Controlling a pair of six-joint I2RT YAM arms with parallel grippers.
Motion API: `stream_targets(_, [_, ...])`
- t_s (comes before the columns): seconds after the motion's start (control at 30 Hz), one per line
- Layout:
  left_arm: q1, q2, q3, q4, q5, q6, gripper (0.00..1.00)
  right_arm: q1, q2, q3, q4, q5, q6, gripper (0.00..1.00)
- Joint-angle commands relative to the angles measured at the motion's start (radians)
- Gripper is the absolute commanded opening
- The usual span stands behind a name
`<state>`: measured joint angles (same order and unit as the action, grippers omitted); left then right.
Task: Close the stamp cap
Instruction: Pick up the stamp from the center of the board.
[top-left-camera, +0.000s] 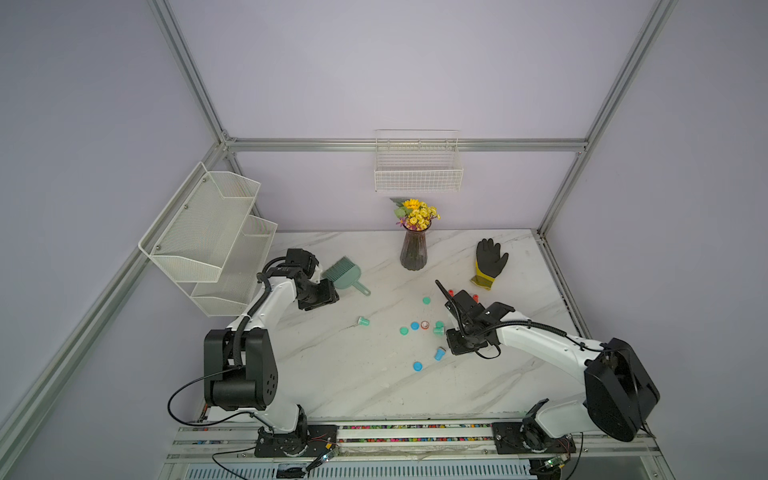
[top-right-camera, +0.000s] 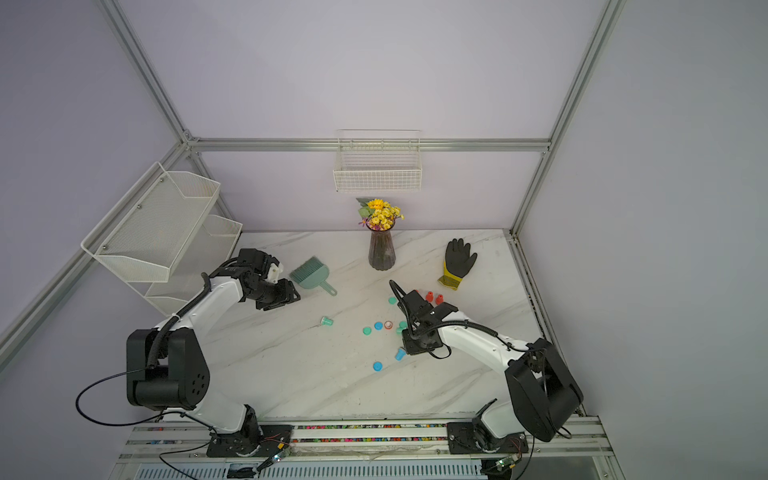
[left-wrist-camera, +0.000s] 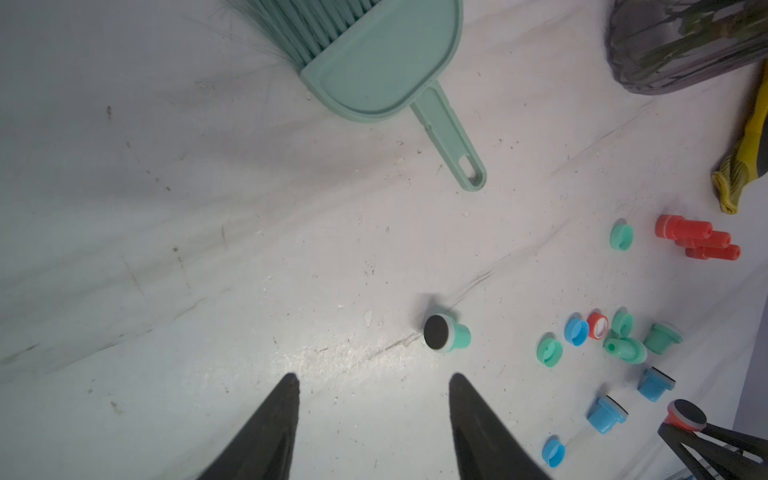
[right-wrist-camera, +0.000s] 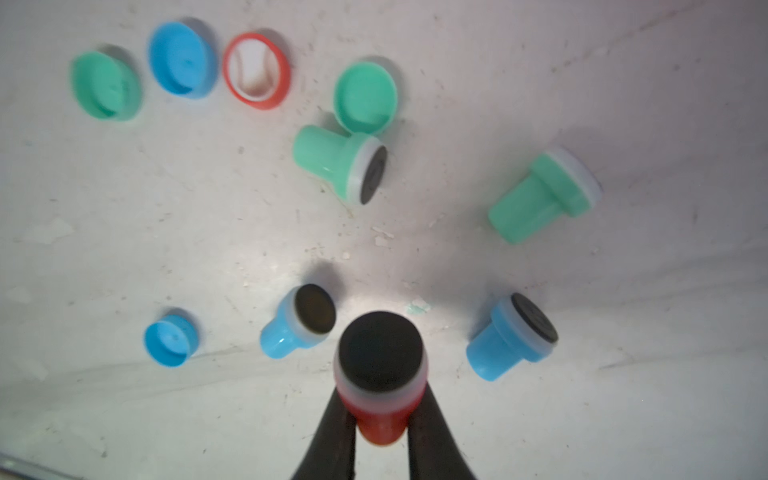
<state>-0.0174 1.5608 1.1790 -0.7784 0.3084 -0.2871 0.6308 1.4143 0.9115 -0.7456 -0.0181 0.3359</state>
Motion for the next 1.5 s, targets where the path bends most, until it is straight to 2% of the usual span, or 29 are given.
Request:
stream_targets(0.0, [-0.079, -0.098, 0.011, 0.033, 0.07, -0.052, 0.58, 0.008, -0.04, 0.02, 0.096, -0.109, -0.157, 0.16])
stream_targets(0.13, [-0.205, -0.139, 0.05, 0.021, 0.092, -0.128, 0.59, 0.008, -0.099, 0.002, 0.216, -0.149, -0.261, 0.07])
stream_targets(0.3, [-0.356, -0.139, 0.111, -0.017, 0.129, -0.207, 0.59, 0.007, -0.153, -0.027, 0.356, -0.266, -0.416, 0.04])
stream_targets(0.4, [-0.453, -0.12, 0.148, -0.048, 0.109, -0.236, 0.59, 0.007, -0.187, -0.046, 0.401, -0.364, -0.523, 0.03])
stream_targets(0.6, [-0.599, -0.058, 0.257, -0.077, 0.11, -0.278, 0.59, 0.007, -0.203, -0.061, 0.4, -0.464, -0.657, 0.0])
stream_targets(0.8, [-0.668, -0.018, 0.346, -0.102, 0.086, -0.303, 0.59, 0.007, -0.226, -0.065, 0.394, -0.481, -0.698, 0.0])
stream_targets(1.07, [-0.707, 0.034, 0.413, -0.177, 0.054, -0.301, 0.57, 0.008, -0.301, -0.101, 0.47, -0.448, -0.701, 0.0])
stream_targets(1.47, [-0.725, 0.097, 0.486, -0.227, 0.114, -0.275, 0.5, 0.008, -0.345, -0.1, 0.488, -0.347, -0.702, 0.0])
